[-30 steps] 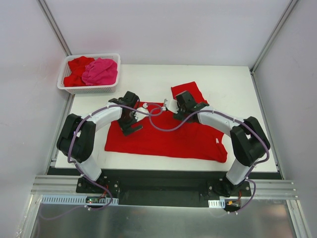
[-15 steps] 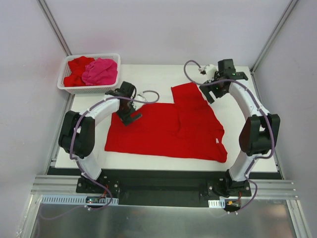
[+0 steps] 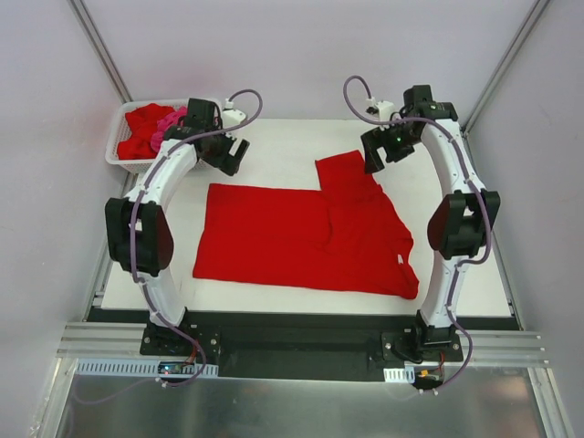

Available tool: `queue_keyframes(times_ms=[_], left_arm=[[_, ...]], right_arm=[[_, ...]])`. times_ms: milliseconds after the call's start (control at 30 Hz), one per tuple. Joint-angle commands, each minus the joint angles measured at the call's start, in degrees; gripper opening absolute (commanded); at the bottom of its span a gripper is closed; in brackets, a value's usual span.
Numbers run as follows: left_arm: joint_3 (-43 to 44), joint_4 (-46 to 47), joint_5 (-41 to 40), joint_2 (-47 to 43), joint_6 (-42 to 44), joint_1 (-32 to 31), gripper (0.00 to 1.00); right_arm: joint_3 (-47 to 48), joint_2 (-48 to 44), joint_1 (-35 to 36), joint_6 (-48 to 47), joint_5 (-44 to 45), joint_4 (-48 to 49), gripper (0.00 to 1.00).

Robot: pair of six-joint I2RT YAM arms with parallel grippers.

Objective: Fold and stack the t-shirts
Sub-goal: Fold the flattened tshirt in 1/3 of the way, then grap the side of the flattened tshirt furthest away from the robot with both arms

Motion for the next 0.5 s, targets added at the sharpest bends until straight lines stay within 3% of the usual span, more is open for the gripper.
queue_keyframes(times_ms=[0,300,467], left_arm=[[-2.4,-2.8,7.3,3.5,0.6,-0.5,0.85],[-3.8,-3.3,6.6,7.4,3.9,0.7,0.85],[0.6,-3.9,3.1,10.0,2.5,0.9,0.85]], right_arm=[[4.8,2.4,0.7,-2.8,1.8,-3.8,0.96],[-1.9,3.0,2.5,-6.6,15.6,15.6,0.93],[1.3,7.7,3.6,-6.5,18.6,20.8,0.93]])
